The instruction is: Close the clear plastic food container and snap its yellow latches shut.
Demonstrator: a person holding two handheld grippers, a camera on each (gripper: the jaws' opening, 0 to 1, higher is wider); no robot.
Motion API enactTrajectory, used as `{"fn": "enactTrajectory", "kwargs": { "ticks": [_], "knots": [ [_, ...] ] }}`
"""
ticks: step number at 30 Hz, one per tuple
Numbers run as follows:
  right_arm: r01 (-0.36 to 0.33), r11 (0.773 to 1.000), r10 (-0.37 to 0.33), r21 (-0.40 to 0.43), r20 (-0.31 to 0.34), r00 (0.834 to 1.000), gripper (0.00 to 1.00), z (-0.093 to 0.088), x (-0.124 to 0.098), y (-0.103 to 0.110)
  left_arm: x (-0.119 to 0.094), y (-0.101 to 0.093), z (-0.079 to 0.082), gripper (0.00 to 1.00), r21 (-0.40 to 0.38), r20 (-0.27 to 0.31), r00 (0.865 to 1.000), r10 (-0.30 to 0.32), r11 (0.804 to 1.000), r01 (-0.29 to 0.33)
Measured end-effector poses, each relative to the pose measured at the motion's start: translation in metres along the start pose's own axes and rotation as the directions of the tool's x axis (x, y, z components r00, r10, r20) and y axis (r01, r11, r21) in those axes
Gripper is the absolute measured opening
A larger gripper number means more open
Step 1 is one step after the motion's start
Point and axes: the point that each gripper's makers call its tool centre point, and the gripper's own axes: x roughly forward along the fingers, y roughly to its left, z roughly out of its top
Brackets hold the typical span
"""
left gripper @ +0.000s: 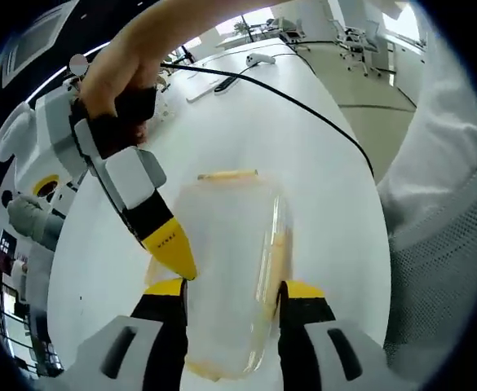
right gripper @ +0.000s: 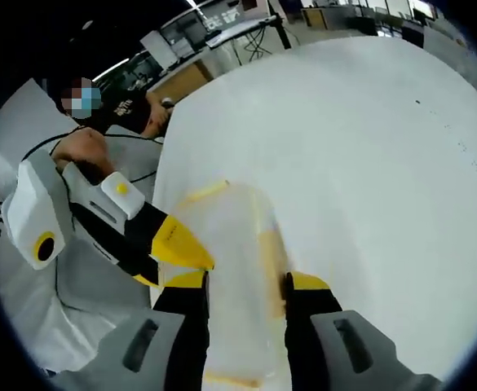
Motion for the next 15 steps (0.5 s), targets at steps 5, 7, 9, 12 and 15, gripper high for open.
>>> {"fn": "enactTrajectory", "kwargs": {
  "ticks": [5,7,9,12,15],
  "knots": [
    [-0.014,1.0,0.013,-0.012,-0.094,0.996,0.29,0.0001,0.0008,-0.0004,0.0012,0.0009,0.0003,0.38,-0.002,0.004,1.0,0.005,1.0,-0.005],
    [-0.013,1.0,0.011,-0.016,-0.124,0.992,0.28,0.0005,0.0014,0.0002,0.0016,0.0006,0.0003,0.38,-0.003,0.003,1.0,0.006,1.0,-0.006],
    [-0.012,1.0,0.01,-0.016,-0.141,0.99,0.27,0.0012,0.0019,0.0003,0.0018,0.0007,0.0004,0.38,-0.003,0.007,1.0,0.009,1.0,-0.009],
    [-0.006,1.0,0.002,-0.023,-0.166,0.986,0.26,0.0013,0.0007,0.0008,0.0025,0.001,0.0005,0.38,0.003,0.007,1.0,0.013,1.0,-0.013],
    [0.014,0.998,-0.025,-0.064,-0.189,0.982,0.25,0.0021,-0.0017,0.0002,0.0031,0.0011,0.0009,0.38,0.009,0.005,1.0,0.016,1.0,-0.017]
  ]
}}
